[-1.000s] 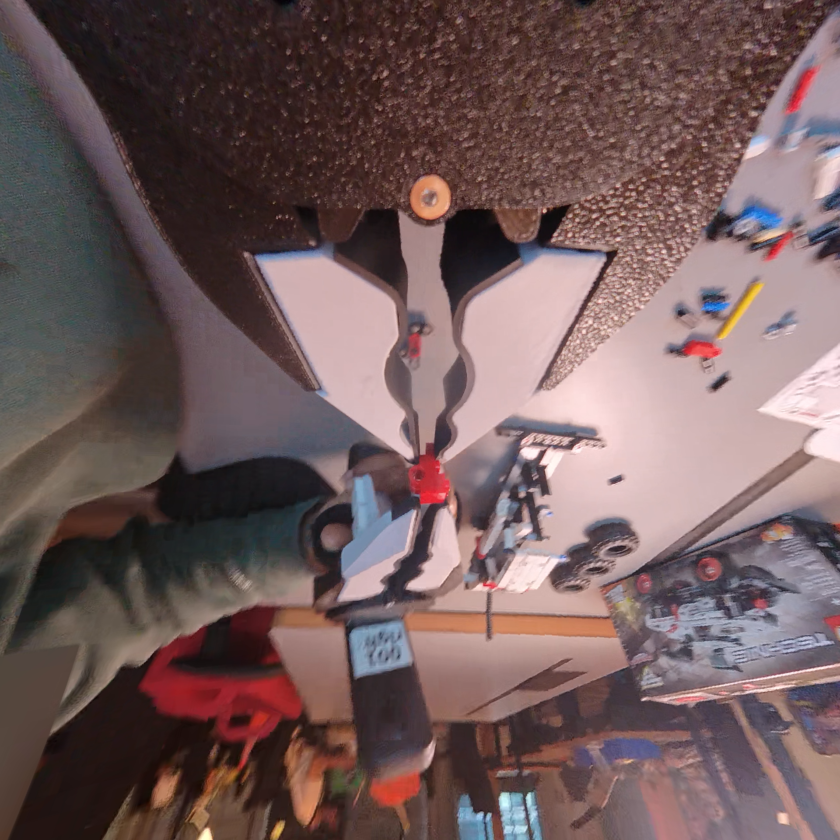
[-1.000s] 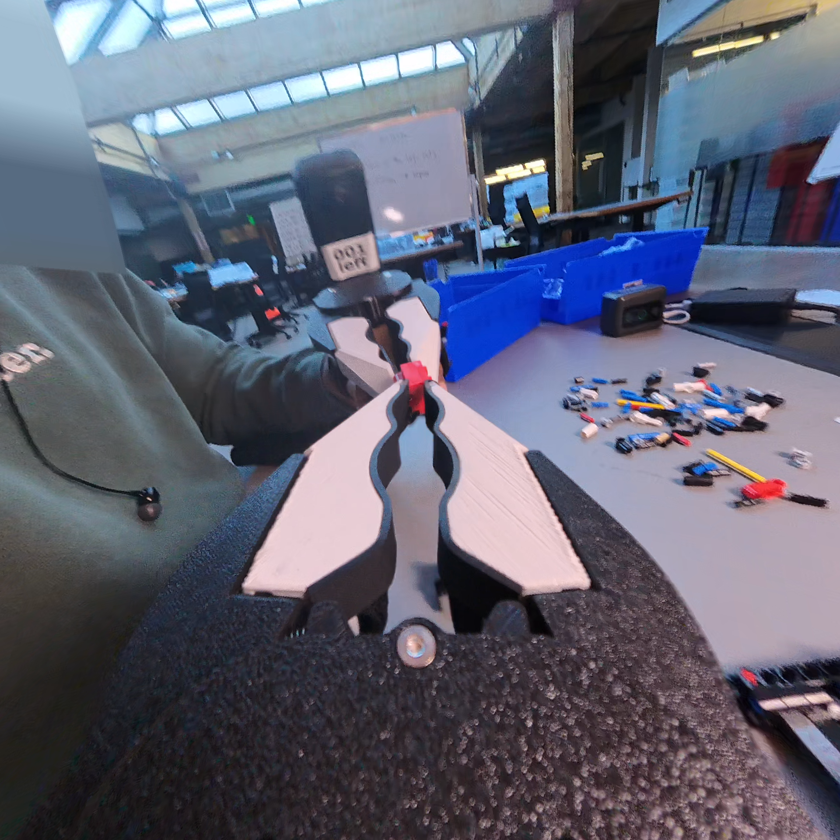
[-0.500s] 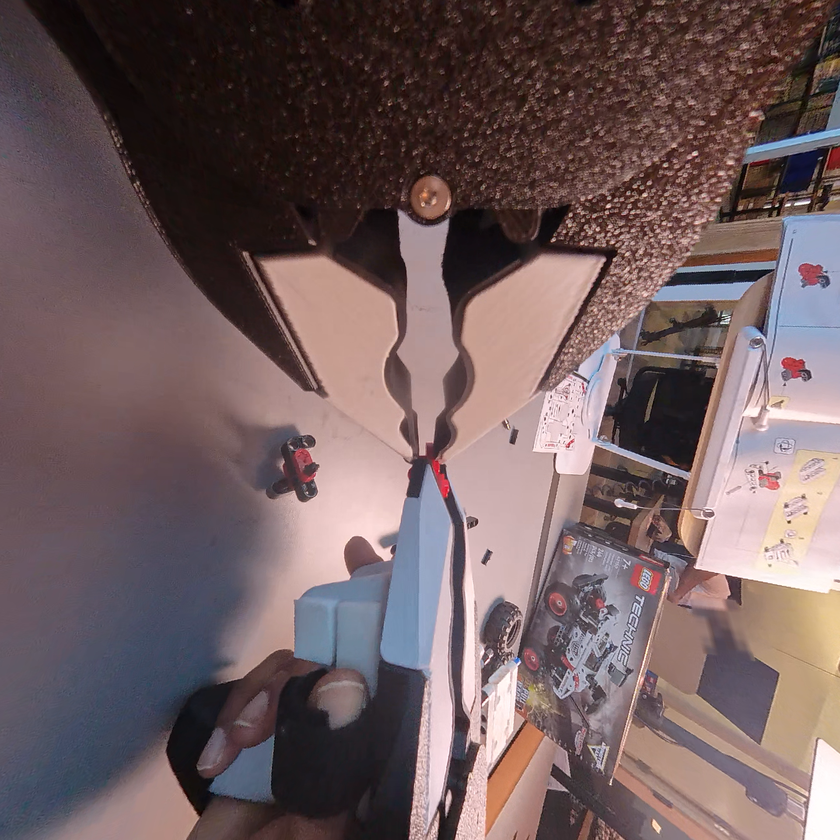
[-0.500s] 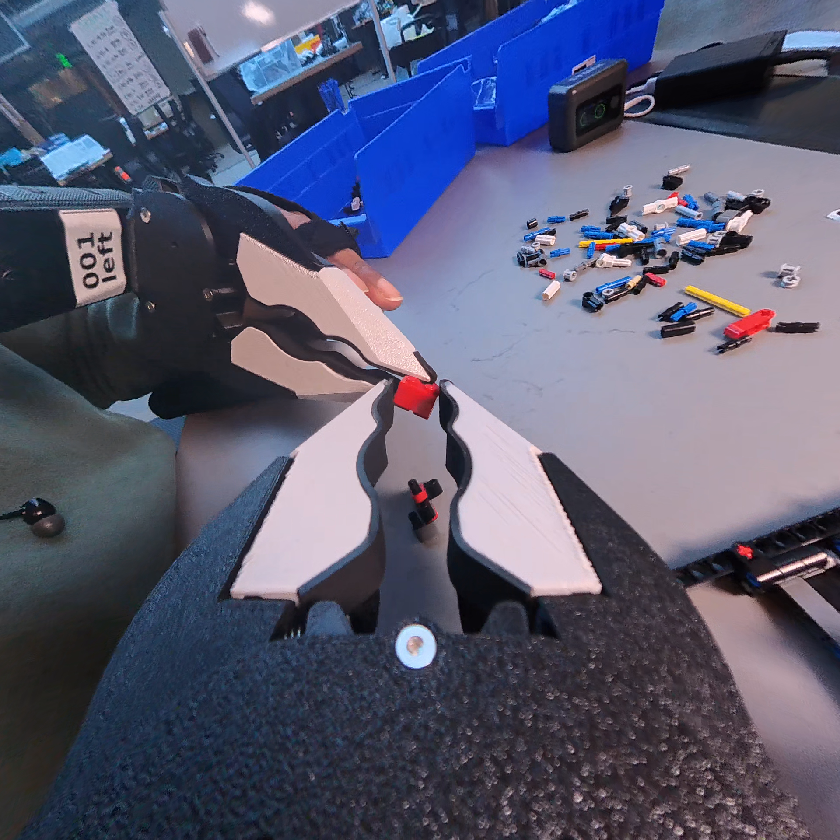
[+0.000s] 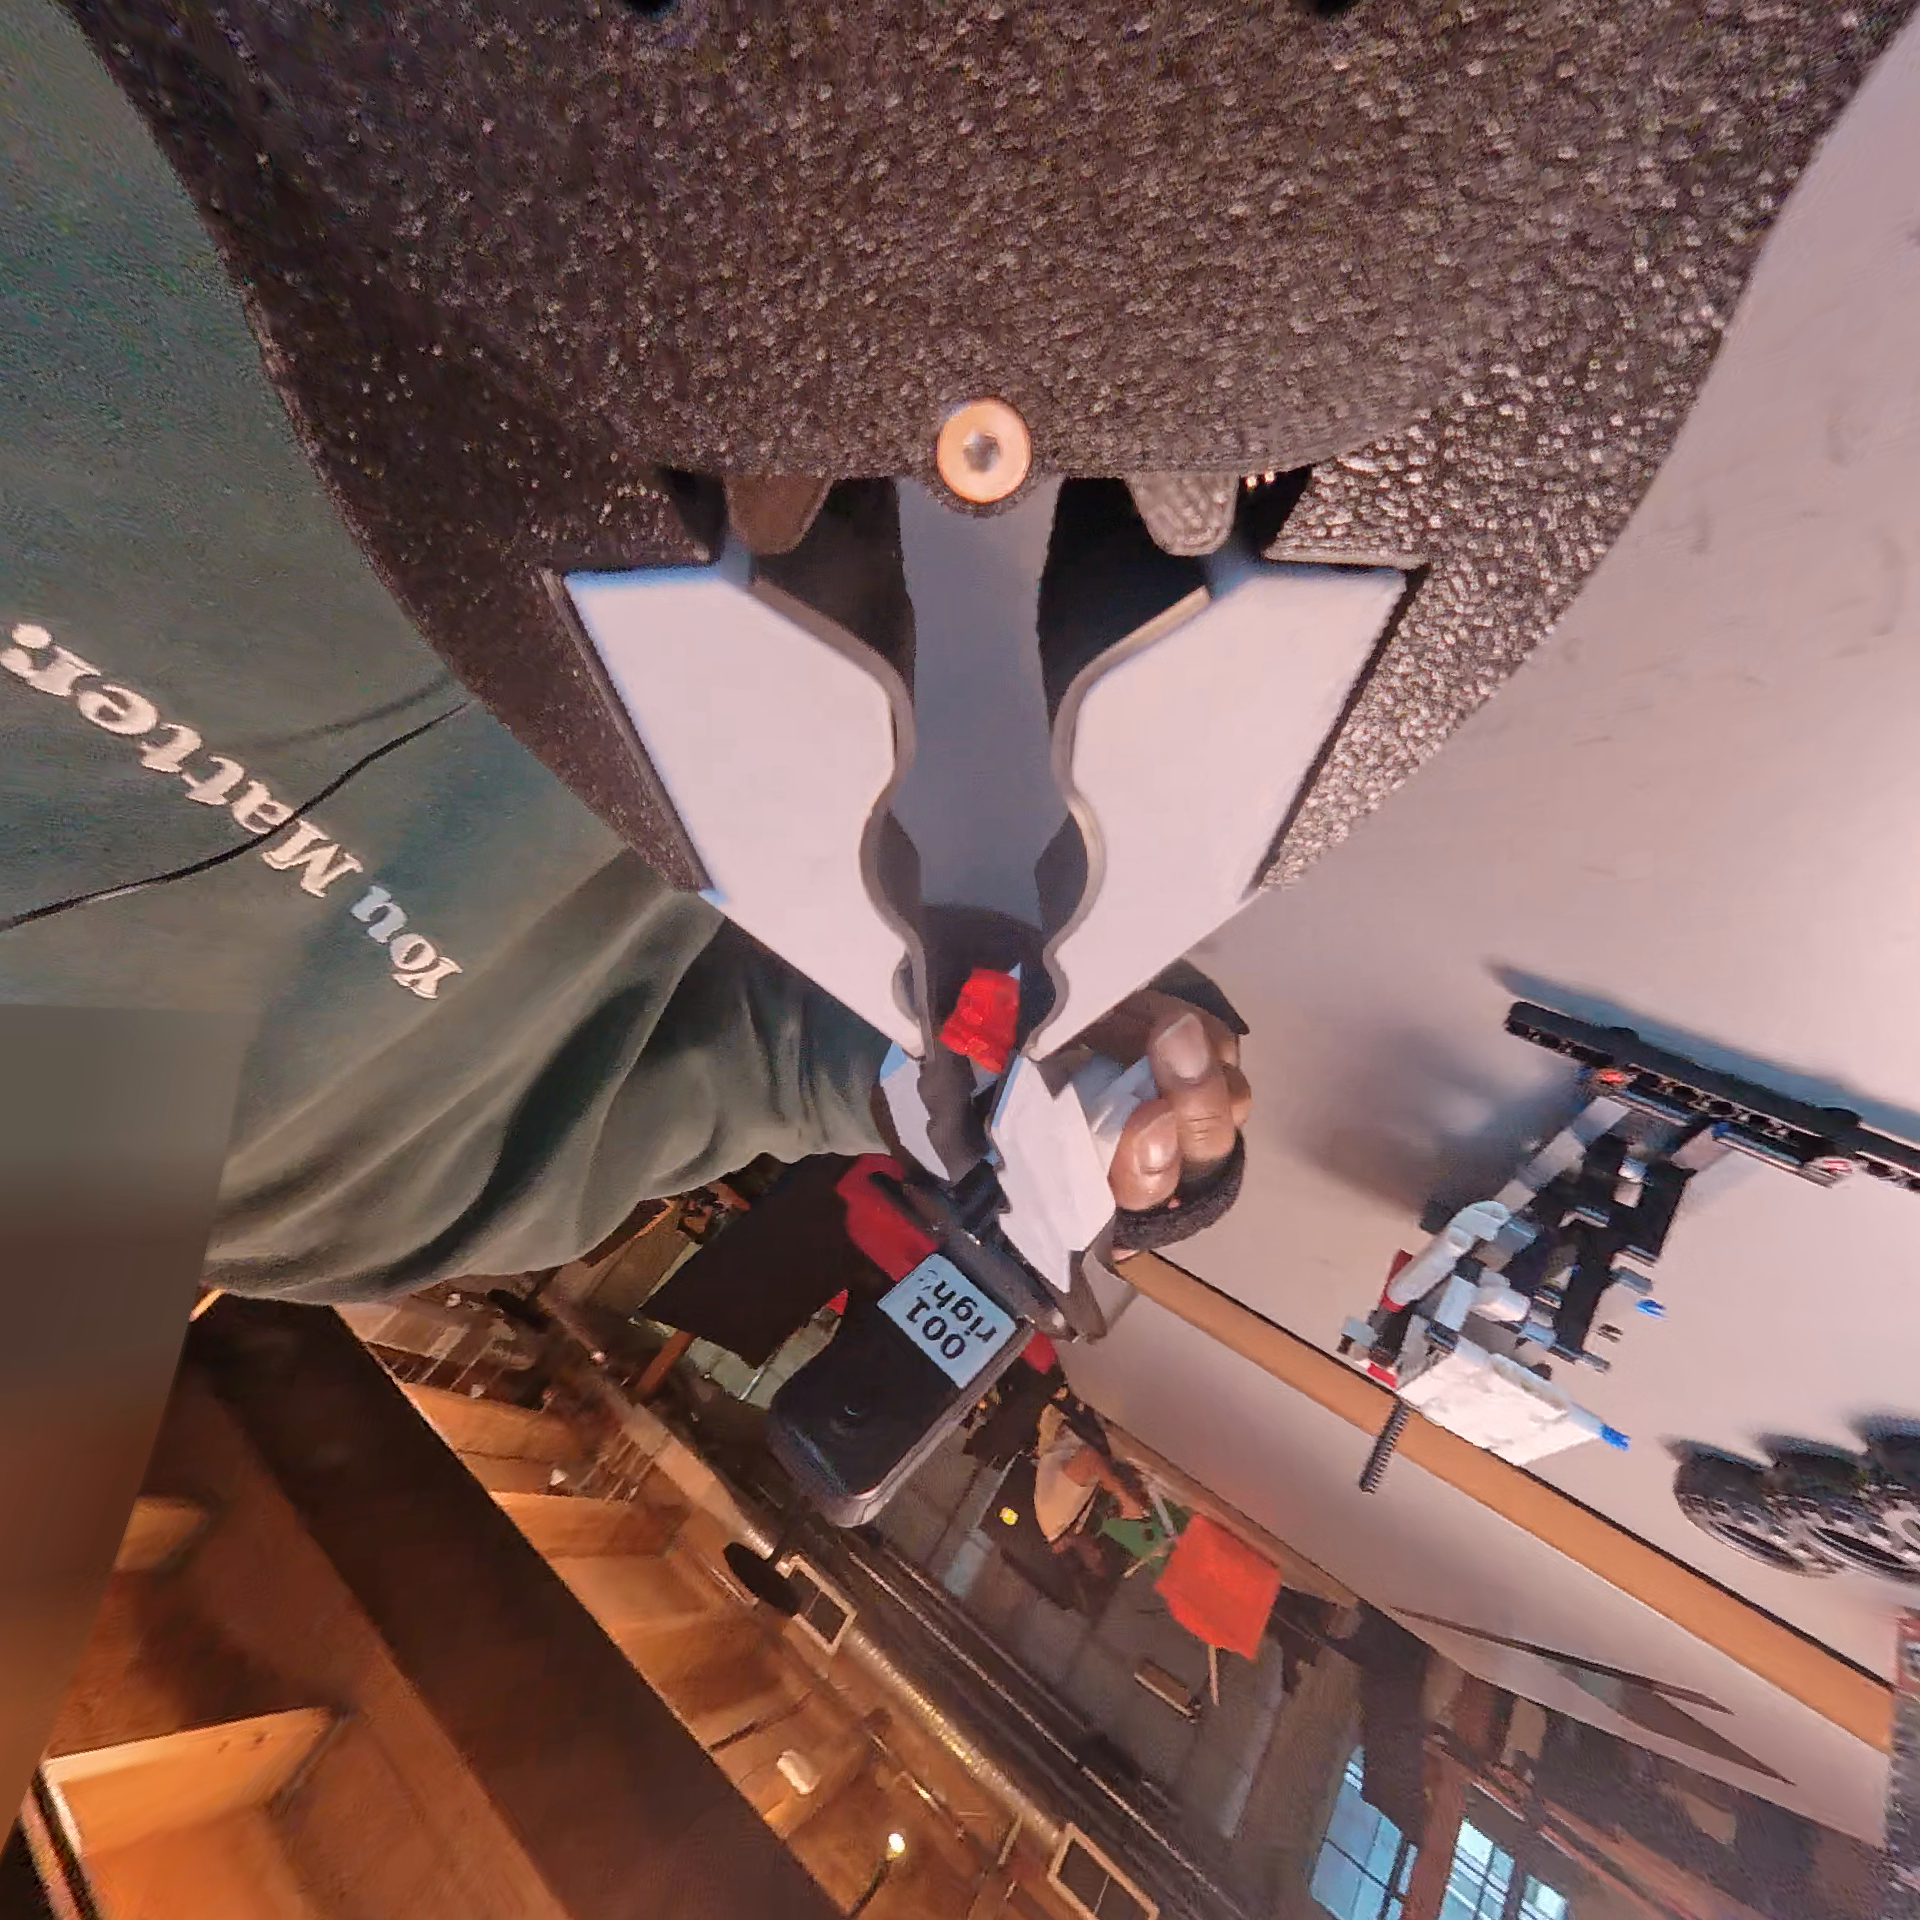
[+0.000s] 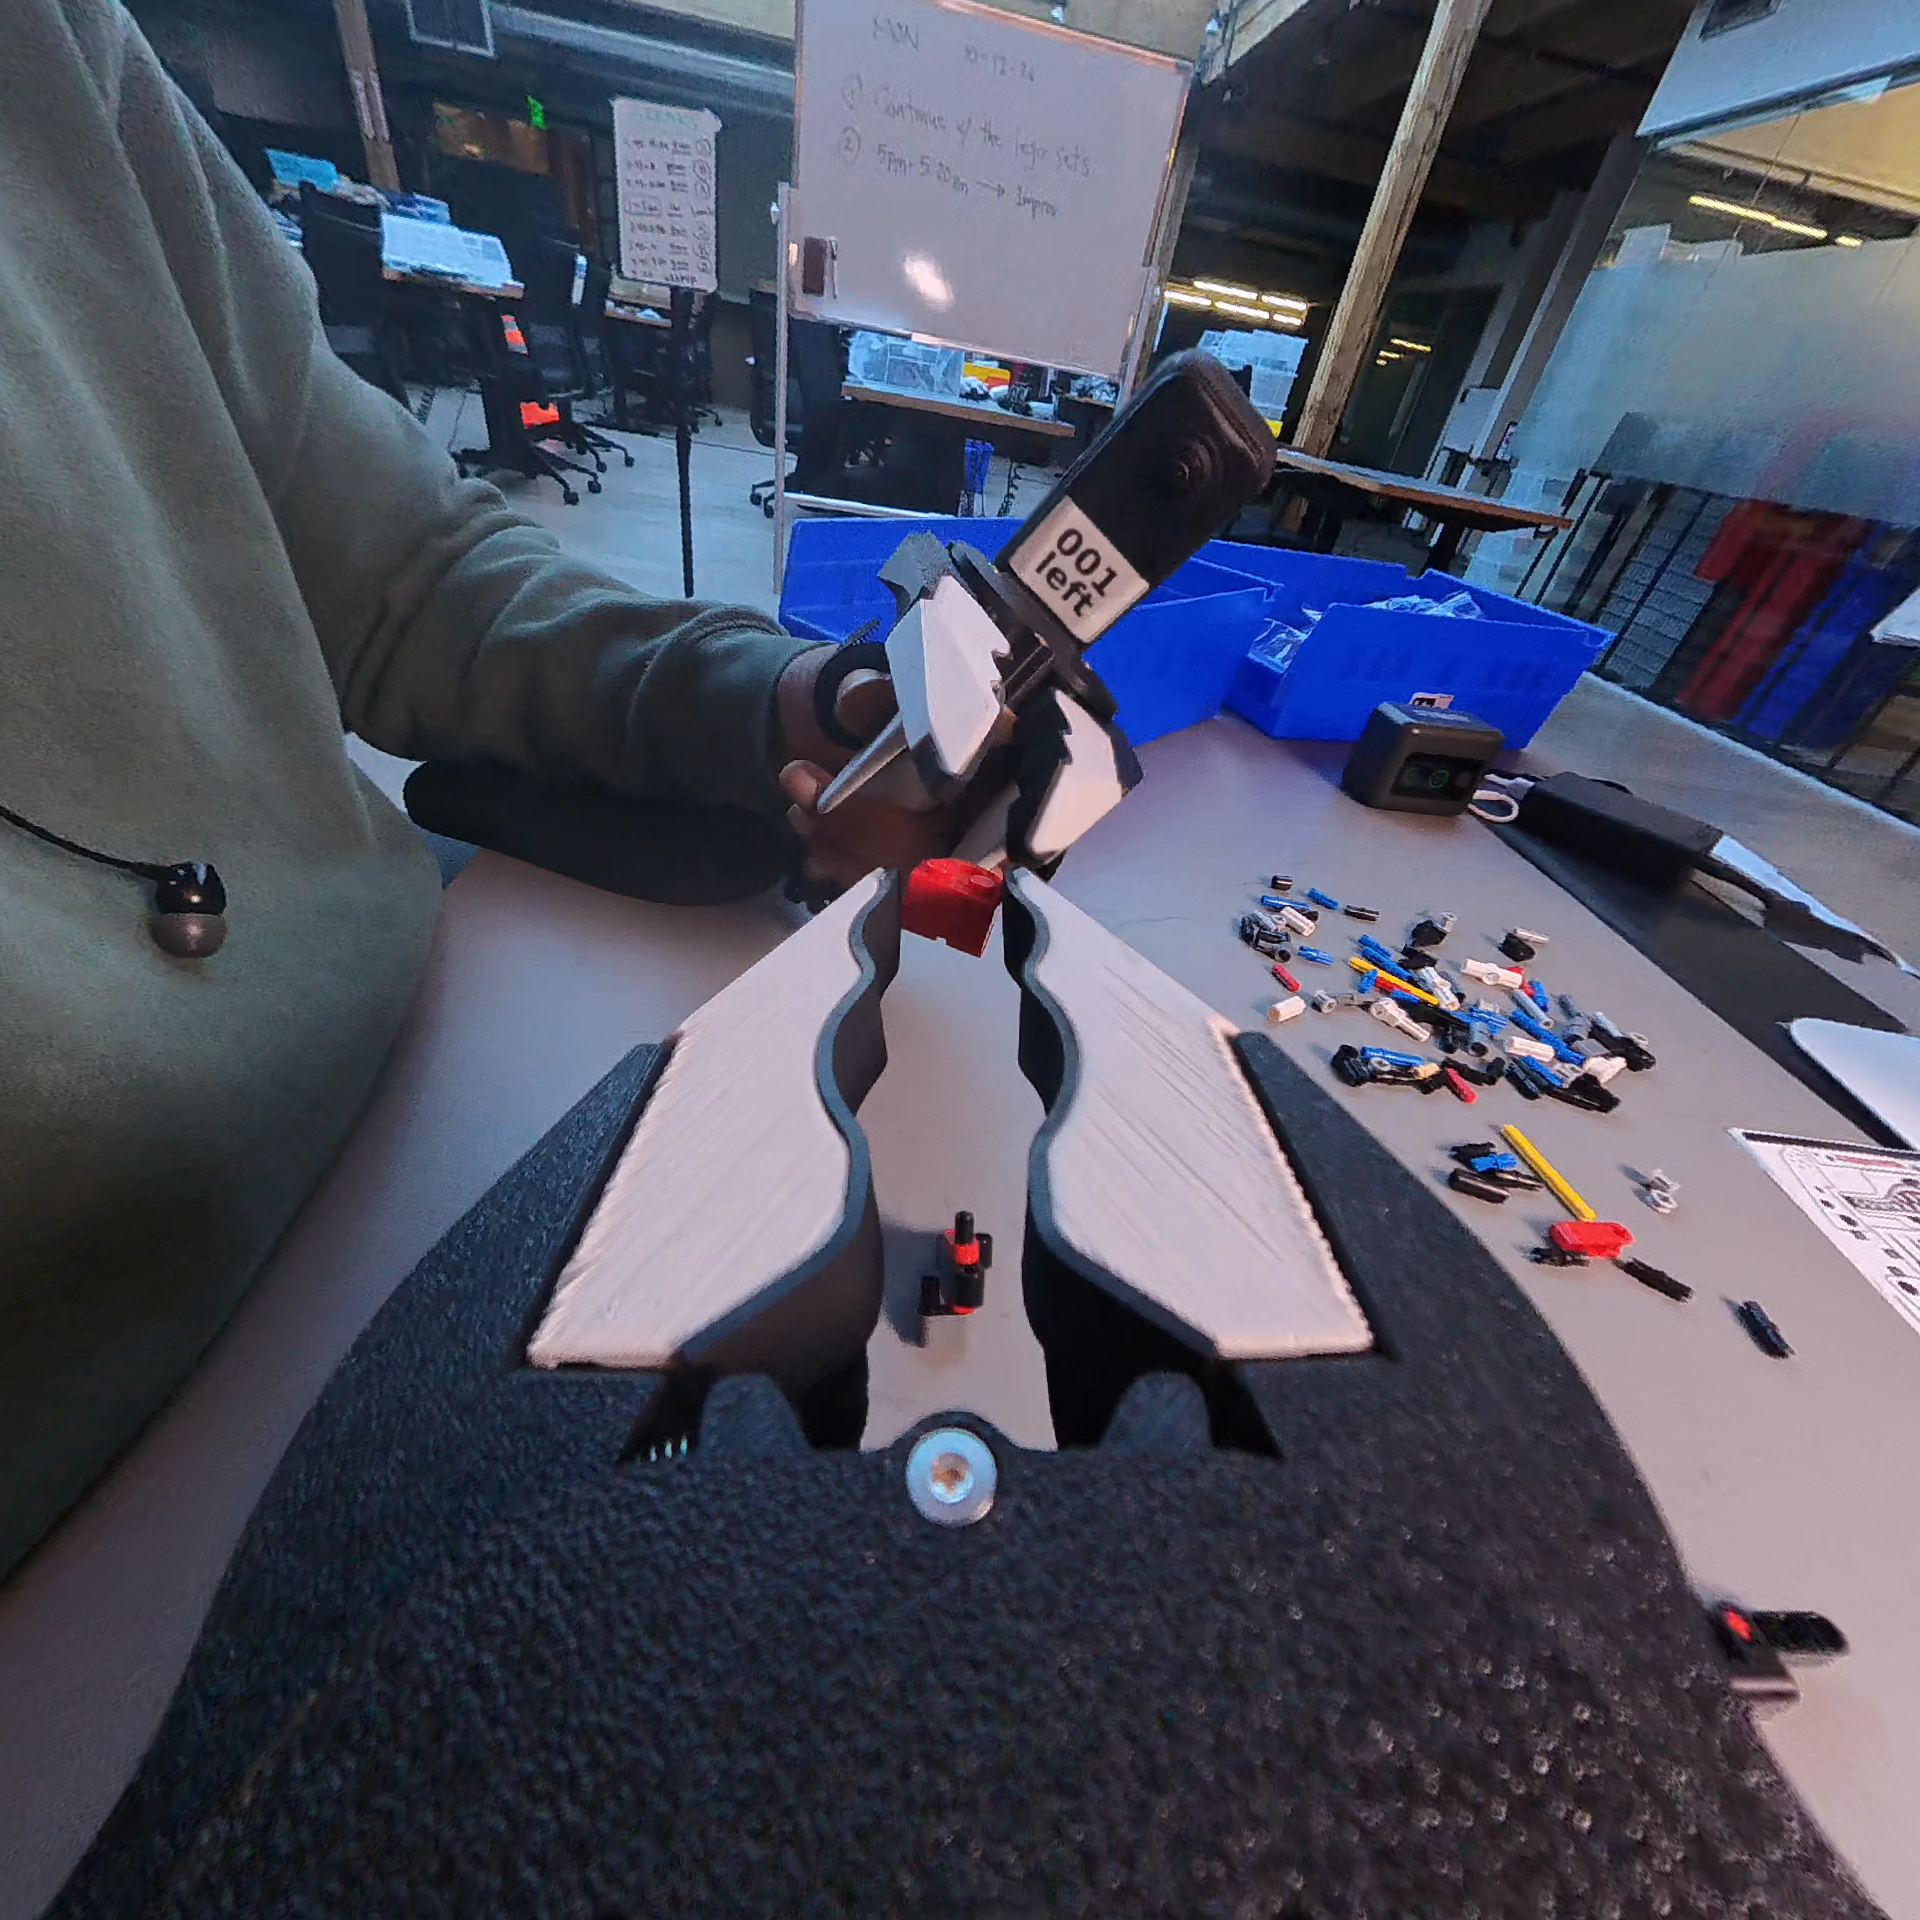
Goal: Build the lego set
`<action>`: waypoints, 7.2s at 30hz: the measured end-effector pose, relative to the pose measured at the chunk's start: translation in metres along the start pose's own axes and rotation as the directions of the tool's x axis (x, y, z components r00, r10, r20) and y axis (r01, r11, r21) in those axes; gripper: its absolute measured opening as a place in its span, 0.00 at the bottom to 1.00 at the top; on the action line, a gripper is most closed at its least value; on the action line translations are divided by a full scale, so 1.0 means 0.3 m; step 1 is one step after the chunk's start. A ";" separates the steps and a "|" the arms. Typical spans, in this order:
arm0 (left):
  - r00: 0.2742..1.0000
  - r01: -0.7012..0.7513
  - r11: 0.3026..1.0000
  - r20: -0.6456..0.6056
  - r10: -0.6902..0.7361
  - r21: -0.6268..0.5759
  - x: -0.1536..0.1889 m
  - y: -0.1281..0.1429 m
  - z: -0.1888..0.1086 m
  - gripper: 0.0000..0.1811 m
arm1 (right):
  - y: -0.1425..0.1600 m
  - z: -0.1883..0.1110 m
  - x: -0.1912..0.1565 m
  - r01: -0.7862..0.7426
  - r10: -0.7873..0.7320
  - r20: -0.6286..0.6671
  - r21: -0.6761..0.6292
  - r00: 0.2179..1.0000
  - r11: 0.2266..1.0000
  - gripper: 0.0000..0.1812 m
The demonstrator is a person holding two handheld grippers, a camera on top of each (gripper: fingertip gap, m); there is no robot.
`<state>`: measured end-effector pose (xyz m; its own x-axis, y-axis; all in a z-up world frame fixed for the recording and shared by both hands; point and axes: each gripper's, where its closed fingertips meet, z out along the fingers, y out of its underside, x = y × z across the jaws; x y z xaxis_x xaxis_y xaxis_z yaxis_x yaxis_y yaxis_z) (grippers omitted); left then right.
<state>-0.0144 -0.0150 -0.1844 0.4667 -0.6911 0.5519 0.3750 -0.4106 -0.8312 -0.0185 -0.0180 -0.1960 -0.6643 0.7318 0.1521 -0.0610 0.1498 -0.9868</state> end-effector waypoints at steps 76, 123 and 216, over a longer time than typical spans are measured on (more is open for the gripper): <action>0.925 -0.320 0.931 0.155 0.347 -0.175 -0.048 0.060 -0.008 0.08 | 0.033 -0.002 0.022 -0.222 0.222 0.040 -0.021 0.974 0.975 0.10; 0.873 -0.154 0.811 0.307 0.379 -0.564 -0.261 0.256 -0.151 0.08 | 0.409 -0.067 0.045 0.356 0.001 0.425 -0.759 0.905 0.545 0.17; 0.957 0.175 0.950 0.271 -0.102 -0.260 -0.213 0.117 -0.110 0.04 | 0.221 0.077 0.127 0.476 -0.572 -0.050 -0.500 0.819 0.724 0.09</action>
<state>-0.0576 -0.0049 -0.2512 0.6251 -0.4587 0.6316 0.2295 -0.6653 -0.7104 -0.0649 0.0045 -0.2569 -0.4718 0.5466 0.6918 0.0122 0.7886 -0.6147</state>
